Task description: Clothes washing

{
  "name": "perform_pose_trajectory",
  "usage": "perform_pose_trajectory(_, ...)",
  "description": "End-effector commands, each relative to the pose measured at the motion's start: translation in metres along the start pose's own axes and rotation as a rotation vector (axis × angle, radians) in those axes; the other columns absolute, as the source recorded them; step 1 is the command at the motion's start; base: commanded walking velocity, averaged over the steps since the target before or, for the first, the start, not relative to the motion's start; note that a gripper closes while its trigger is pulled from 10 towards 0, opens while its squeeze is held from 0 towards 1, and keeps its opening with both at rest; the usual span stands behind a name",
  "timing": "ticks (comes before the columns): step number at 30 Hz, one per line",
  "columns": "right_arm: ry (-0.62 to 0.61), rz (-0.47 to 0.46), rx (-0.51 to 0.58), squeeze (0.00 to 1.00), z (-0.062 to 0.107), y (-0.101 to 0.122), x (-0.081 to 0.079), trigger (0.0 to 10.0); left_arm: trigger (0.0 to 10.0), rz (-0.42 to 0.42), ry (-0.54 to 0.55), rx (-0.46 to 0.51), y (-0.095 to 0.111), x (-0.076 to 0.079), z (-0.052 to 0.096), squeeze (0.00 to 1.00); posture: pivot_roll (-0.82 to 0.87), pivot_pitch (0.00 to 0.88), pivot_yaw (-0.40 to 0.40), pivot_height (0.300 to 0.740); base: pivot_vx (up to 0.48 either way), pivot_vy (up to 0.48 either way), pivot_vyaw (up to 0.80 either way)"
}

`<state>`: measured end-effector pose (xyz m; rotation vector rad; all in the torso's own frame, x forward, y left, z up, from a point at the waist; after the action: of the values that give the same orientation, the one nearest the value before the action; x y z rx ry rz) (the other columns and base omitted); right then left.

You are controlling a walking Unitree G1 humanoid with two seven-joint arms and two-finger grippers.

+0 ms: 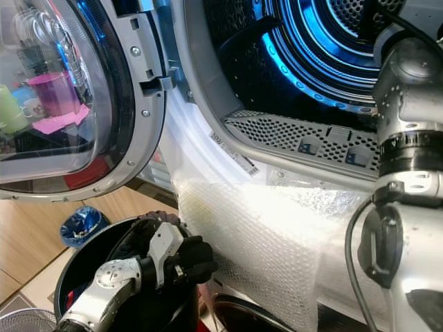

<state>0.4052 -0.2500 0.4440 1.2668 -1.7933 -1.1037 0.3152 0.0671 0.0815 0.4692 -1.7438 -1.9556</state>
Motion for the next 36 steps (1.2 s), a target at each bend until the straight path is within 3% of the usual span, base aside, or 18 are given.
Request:
perform_pose_trajectory(1, 0.019, -0.022, -0.004, 0.0, 0.003, -0.001, -0.006, 10.0, 10.0, 0.019, 0.015, -0.017, -0.004, -0.002, 0.003, 0.0, -0.04, 0.002, 0.112, 0.74, 0.0, 0.0, 0.0)
perform_pose_trajectory(12, 0.072, -0.088, 0.032, 0.0, 0.02, 0.017, -0.023, 10.0, 10.0, 0.019, 0.024, -0.015, -0.004, -0.005, 0.005, 0.0, -0.05, 0.026, 0.09, 0.74, 0.0, 0.0, 0.0)
perform_pose_trajectory(21, 0.076, -0.119, 0.094, 0.0, 0.035, 0.034, -0.017, 10.0, 10.0, 0.006, 0.056, -0.004, 0.004, -0.016, 0.005, 0.0, -0.01, 0.0, 0.099, 0.74, 0.0, 0.0, 0.0)
perform_pose_trajectory(29, 0.105, -0.14, 0.111, 0.0, 0.06, 0.035, -0.011, 10.0, 10.0, 0.0, 0.042, -0.011, 0.004, -0.015, 0.003, 0.0, 0.0, 0.0, 0.106, 0.74, 0.0, 0.0, 0.0)
perform_pose_trajectory(34, 0.158, -0.178, 0.158, 0.0, 0.076, 0.048, -0.011, 10.0, 10.0, 0.003, 0.04, -0.013, 0.003, -0.014, 0.005, 0.0, 0.0, 0.004, 0.113, 0.74, 0.0, 0.0, 0.0)
perform_pose_trajectory(36, 0.254, -0.21, 0.211, 0.0, 0.092, 0.058, -0.015, 10.0, 10.0, 0.007, 0.031, -0.02, -0.001, -0.011, 0.006, 0.0, -0.01, 0.0, 0.111, 0.74, 0.0, 0.0, 0.0)
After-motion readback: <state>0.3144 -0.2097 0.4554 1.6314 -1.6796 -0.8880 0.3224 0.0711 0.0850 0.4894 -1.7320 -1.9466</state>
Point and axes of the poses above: a point about 5 cm out from each wrist's last joint towards the gripper, its own z axis pointing back from the gripper into the wrist, its own y axis along the axis of the wrist's last joint, x = y × z, the point moved 3 cm from there along -z, pointing out of the wrist towards the gripper, and after that the axes turned 4 degrees about z, right-handed, at the moved point
